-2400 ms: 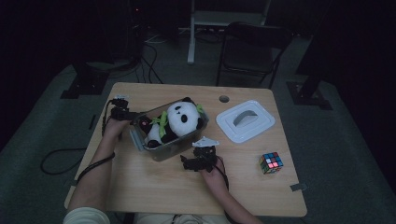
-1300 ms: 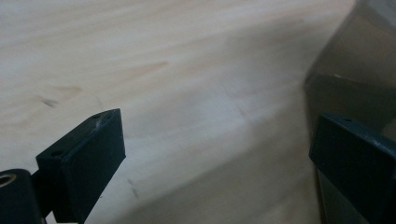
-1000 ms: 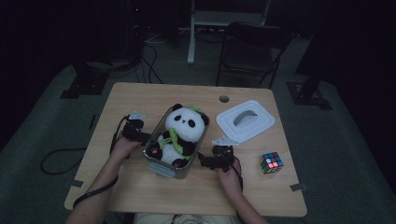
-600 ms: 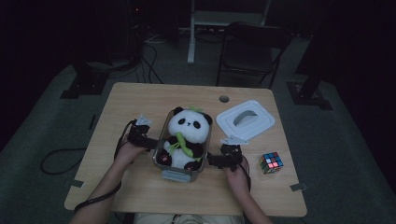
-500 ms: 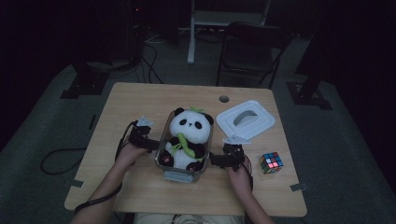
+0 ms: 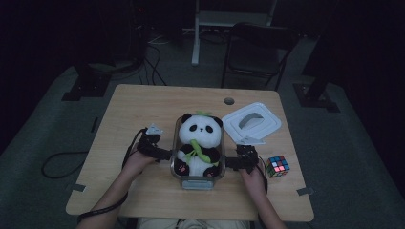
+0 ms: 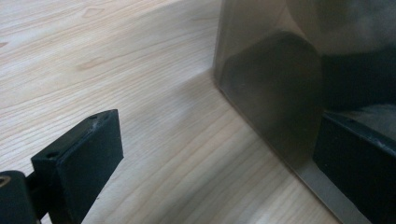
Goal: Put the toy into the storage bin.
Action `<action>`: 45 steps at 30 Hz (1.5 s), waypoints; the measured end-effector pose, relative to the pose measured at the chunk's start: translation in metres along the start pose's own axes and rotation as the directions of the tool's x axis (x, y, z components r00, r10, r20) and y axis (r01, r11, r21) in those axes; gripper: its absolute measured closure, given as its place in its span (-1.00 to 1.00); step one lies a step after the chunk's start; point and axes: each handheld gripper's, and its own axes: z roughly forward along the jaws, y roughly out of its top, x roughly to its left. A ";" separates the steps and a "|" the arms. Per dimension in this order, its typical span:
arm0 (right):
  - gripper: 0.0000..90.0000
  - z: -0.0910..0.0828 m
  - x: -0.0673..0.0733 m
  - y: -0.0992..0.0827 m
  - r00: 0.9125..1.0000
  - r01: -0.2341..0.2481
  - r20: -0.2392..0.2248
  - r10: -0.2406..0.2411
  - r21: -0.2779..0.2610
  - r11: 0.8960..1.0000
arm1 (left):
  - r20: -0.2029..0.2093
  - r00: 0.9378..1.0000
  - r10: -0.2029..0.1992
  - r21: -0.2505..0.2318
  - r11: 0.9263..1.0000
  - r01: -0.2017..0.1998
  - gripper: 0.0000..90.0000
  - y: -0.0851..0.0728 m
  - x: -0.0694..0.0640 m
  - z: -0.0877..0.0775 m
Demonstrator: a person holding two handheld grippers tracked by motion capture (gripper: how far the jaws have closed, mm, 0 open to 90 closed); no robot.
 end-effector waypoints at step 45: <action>-0.70 -0.091 -0.055 -0.016 0.968 -0.147 0.183 0.171 -0.135 0.980 | 0.180 0.947 0.268 -0.251 0.943 -0.219 0.45 0.105 -0.056 -0.058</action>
